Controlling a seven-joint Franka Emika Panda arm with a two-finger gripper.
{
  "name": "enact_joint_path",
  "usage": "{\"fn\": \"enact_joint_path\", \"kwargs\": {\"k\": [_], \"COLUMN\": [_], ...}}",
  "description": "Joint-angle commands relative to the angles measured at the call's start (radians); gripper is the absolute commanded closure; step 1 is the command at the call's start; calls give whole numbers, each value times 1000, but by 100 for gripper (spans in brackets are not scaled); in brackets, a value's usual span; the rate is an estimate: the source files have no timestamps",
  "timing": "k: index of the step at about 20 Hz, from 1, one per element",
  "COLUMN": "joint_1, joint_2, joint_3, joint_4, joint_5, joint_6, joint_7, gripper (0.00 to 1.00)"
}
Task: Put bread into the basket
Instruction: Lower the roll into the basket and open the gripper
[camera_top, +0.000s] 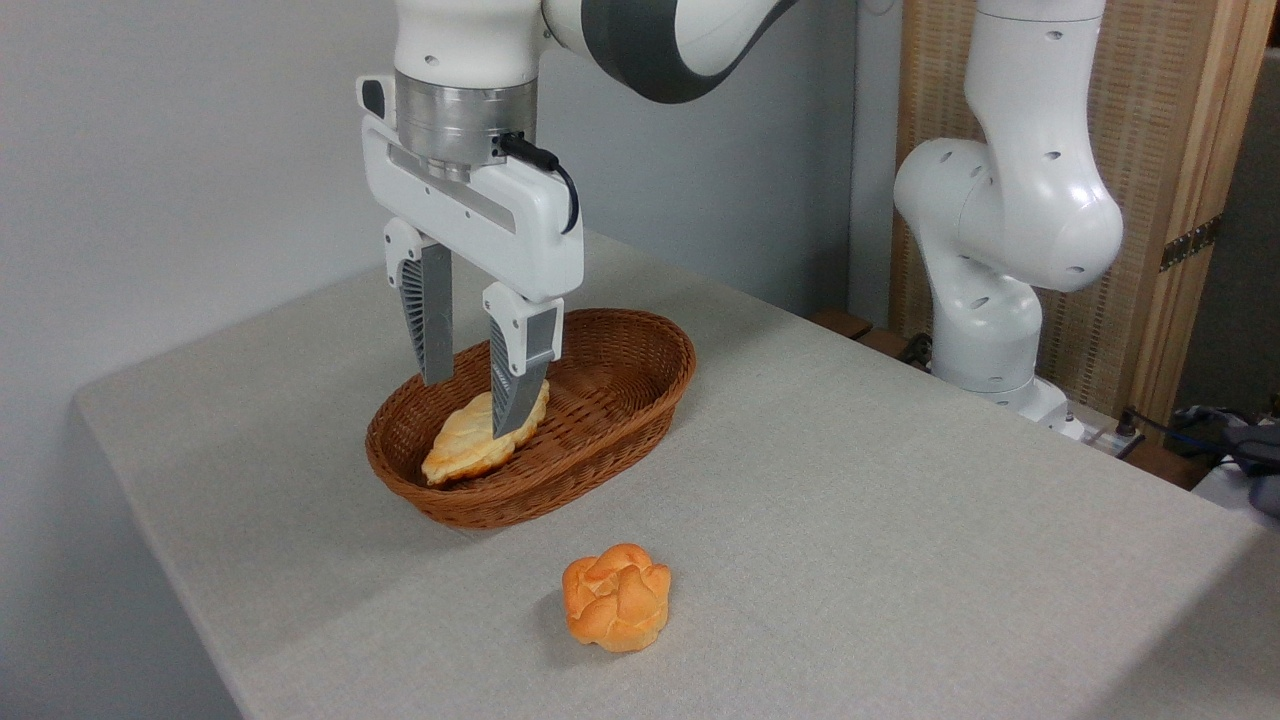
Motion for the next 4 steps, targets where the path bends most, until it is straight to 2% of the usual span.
{"fn": "enact_joint_path", "kwargs": {"k": [1,4], "joint_1": [-8,-8], "joint_2": [-3,-3], "joint_3": [10,9], "joint_4": [15,15], "joint_5": [17,17], "joint_6": [-31,-31], "joint_7": [9,9], "gripper": [0,0]}}
